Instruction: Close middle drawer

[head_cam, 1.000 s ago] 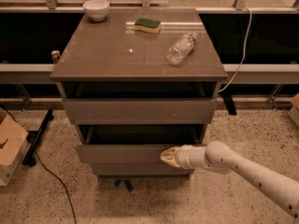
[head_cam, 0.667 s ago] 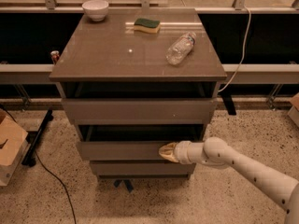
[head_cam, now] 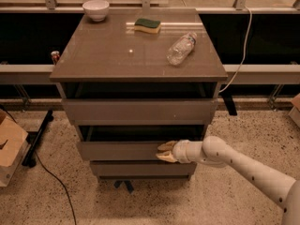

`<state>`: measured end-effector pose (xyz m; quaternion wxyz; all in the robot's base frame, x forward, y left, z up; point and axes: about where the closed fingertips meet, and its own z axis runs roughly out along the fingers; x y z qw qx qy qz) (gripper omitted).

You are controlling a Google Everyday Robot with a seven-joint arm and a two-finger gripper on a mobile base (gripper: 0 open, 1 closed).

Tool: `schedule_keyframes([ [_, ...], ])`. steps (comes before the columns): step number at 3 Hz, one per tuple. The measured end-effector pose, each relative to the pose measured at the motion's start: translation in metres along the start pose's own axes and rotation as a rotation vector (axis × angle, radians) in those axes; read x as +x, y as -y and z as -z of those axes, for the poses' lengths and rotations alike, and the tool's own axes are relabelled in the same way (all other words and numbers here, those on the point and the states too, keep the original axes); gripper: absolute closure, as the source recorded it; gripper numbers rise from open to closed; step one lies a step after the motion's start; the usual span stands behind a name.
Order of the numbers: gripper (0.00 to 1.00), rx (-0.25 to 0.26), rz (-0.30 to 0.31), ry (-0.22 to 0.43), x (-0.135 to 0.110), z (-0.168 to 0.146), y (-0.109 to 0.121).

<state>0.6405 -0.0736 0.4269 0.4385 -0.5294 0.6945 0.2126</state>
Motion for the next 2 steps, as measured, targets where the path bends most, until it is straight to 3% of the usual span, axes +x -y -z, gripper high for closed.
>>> schedule_keyframes([
  [1,0.00,-0.005,0.000,0.002,-0.0009,-0.0026,-0.0019],
  [2,0.00,-0.005,0.000,0.002,-0.0009,-0.0026,-0.0019],
])
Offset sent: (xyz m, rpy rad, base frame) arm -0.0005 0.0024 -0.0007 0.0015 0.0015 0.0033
